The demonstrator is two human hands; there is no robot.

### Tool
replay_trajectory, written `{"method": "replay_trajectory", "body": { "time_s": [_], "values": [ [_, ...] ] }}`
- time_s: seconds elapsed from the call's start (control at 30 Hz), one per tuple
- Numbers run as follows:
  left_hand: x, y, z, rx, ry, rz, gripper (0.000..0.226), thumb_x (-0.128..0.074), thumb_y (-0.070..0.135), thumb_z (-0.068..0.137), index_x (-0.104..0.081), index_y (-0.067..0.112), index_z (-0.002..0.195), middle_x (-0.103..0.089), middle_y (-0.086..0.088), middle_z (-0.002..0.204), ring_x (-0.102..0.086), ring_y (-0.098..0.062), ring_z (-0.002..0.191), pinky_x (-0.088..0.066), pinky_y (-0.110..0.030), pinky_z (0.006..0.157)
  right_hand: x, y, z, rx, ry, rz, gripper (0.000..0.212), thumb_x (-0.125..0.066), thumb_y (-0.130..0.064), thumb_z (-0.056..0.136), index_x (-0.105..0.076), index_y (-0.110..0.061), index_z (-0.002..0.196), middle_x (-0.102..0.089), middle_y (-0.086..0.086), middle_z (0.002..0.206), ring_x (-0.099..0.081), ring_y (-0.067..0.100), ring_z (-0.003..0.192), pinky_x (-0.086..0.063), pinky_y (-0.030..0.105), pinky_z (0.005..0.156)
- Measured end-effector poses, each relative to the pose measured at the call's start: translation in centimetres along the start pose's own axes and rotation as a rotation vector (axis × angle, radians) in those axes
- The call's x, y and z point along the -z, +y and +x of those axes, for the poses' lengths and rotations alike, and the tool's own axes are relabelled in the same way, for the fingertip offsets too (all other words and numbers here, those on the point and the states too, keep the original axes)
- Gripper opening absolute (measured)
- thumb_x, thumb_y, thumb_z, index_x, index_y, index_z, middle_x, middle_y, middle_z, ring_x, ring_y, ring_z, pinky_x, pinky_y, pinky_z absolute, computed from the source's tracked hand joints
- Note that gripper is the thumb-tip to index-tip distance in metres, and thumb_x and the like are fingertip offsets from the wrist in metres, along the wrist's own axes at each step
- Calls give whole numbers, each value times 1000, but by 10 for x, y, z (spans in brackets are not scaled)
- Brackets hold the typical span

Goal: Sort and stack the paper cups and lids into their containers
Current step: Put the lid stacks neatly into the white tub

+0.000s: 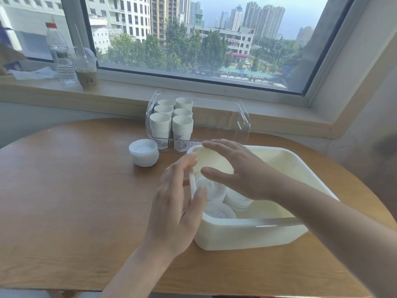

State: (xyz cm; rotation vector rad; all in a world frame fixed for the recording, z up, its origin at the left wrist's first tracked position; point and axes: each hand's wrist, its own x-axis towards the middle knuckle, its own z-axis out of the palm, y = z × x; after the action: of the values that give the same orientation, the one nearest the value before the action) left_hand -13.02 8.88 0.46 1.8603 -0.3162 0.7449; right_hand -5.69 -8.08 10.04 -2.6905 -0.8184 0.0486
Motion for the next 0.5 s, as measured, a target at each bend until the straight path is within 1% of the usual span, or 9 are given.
{"method": "replay_trajectory", "body": {
  "time_s": [0.03, 0.07, 0.17, 0.2, 0.27, 0.3, 0.37, 0.43, 0.5],
  "values": [
    [2, -2, 2, 1, -3, -14, 48, -50, 36, 102, -51, 19, 147, -59, 12, 144, -53, -20, 140, -52, -47, 107, -1, -3, 4, -8, -18, 4, 81, -45, -74, 91, -30, -39, 163, -28, -13, 169, -19, 10, 156, -14, 30, 125],
    [4, -4, 4, 1, -1, -25, 46, -49, 37, 104, -51, 20, 147, -59, 12, 144, -54, -19, 139, -53, -42, 106, -2, -5, 8, -21, -34, 12, 86, -41, -78, 87, -29, -39, 163, -27, -12, 170, -18, 10, 156, -13, 32, 125],
    [11, -13, 13, 4, 23, -31, 39, -45, 36, 108, -52, 26, 145, -62, 13, 137, -59, -14, 133, -49, -17, 98, -5, -9, 17, -54, -60, 31, 101, -37, -86, 76, -27, -37, 164, -24, -9, 171, -16, 12, 157, -12, 36, 128],
    [14, -19, 17, 15, 34, -19, 38, -45, 36, 108, -53, 26, 144, -63, 13, 136, -59, -11, 131, -47, -12, 95, -7, -9, 20, -63, -63, 28, 104, -38, -88, 75, -27, -36, 164, -22, -9, 171, -14, 12, 158, -12, 37, 128],
    [19, -32, 27, 63, 63, 14, 39, -46, 39, 108, -55, 24, 142, -64, 13, 133, -61, -7, 127, -46, -9, 90, -11, -10, 24, -77, -63, 25, 107, -40, -88, 73, -26, -35, 164, -20, -9, 172, -11, 12, 158, -11, 39, 129],
    [22, -40, 32, 95, 85, 31, 39, -49, 39, 106, -56, 24, 141, -65, 13, 132, -61, -6, 124, -46, -10, 89, -11, -10, 26, -81, -59, 25, 107, -41, -88, 73, -26, -35, 164, -20, -9, 172, -11, 12, 158, -10, 40, 130],
    [30, -58, 43, 150, 149, 89, 41, -56, 35, 101, -56, 22, 139, -65, 10, 129, -61, -6, 120, -50, -17, 89, -12, -10, 30, -82, -51, 26, 106, -42, -88, 74, -26, -35, 164, -21, -8, 171, -11, 11, 157, -10, 41, 130],
    [38, -79, 52, 184, 218, 204, 45, -63, 32, 97, -55, 17, 139, -63, 3, 130, -58, -12, 123, -51, -28, 97, -12, -10, 33, -81, -45, 25, 106, -41, -87, 74, -26, -34, 164, -21, -9, 171, -11, 10, 157, -10, 42, 130],
    [45, -101, 61, 232, 245, 348, 55, -74, 29, 95, -53, 13, 144, -56, -5, 137, -51, -24, 131, -43, -37, 110, -13, -10, 36, -81, -42, 24, 106, -40, -88, 73, -25, -34, 164, -21, -10, 170, -11, 9, 157, -9, 45, 131]
  ]
}}
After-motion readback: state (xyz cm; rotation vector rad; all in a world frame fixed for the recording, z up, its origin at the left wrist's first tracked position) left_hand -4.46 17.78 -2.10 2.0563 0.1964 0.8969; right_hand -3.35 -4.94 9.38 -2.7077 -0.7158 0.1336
